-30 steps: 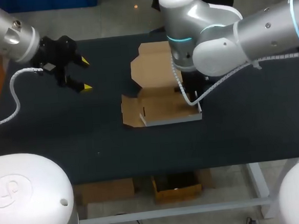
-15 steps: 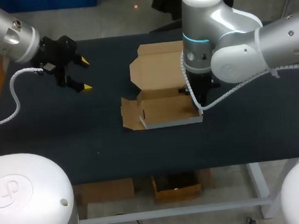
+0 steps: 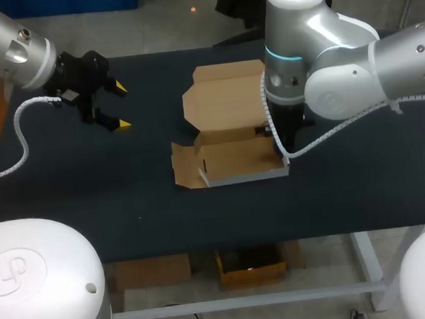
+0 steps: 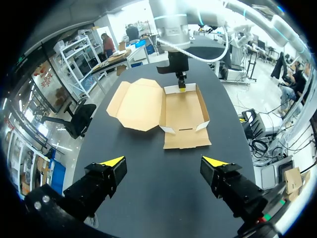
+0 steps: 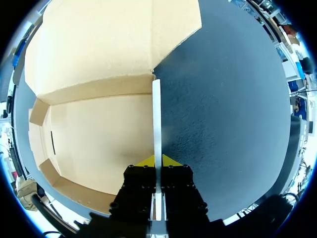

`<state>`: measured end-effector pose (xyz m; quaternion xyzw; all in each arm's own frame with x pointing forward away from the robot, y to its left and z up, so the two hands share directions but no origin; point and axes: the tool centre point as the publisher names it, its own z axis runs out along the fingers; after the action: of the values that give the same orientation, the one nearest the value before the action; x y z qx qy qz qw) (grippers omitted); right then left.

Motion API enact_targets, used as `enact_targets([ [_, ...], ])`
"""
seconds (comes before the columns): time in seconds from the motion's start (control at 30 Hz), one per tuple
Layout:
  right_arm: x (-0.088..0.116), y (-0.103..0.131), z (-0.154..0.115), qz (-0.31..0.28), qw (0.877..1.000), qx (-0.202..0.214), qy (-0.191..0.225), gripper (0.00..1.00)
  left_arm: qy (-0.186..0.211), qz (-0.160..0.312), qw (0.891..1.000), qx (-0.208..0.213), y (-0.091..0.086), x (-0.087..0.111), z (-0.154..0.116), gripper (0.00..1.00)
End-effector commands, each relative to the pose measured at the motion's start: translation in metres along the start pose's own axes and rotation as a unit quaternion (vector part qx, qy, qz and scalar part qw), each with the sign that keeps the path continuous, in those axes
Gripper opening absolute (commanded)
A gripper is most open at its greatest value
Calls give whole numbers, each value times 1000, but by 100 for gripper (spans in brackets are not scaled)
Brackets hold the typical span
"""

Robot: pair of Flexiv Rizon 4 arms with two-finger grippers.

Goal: Assemble the packaging by folding the flat box into shape, placing the metal phone stand inside, and closing the box properly

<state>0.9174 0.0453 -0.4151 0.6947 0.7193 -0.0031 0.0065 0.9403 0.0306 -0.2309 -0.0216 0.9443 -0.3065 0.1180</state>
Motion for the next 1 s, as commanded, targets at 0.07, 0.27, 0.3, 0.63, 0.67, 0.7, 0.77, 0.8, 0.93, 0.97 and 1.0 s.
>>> enact_targets([
  [0.07,0,-1,4,2,1000,1,5,0,0,0,1000,0,0,0,0,100],
  [0.27,1,-1,3,4,1000,-2,5,0,0,0,1000,0,0,0,0,100],
  [0.3,1,-1,3,5,1000,-2,5,0,0,0,1000,0,0,0,0,100],
  [0.63,1,-1,2,13,1000,-2,6,0,0,0,1000,0,0,0,0,100],
  [0.67,1,-1,2,13,1000,-2,6,0,0,0,1000,0,0,0,0,100],
  [0.7,1,-1,2,13,1000,-2,6,0,0,0,1000,0,0,0,0,100],
  [0.77,1,-1,2,13,1000,-2,6,0,0,0,1000,0,0,0,0,100],
  [0.8,1,-1,2,13,1000,-2,6,0,0,0,1000,0,0,0,0,100],
  [0.93,1,-1,2,13,1000,-2,6,0,0,0,1000,0,0,0,0,100],
  [0.97,1,-1,2,13,1000,-2,6,0,0,0,1000,0,0,0,0,100],
  [1.0,1,-1,2,13,1000,-2,6,0,0,0,1000,0,0,0,0,100],
])
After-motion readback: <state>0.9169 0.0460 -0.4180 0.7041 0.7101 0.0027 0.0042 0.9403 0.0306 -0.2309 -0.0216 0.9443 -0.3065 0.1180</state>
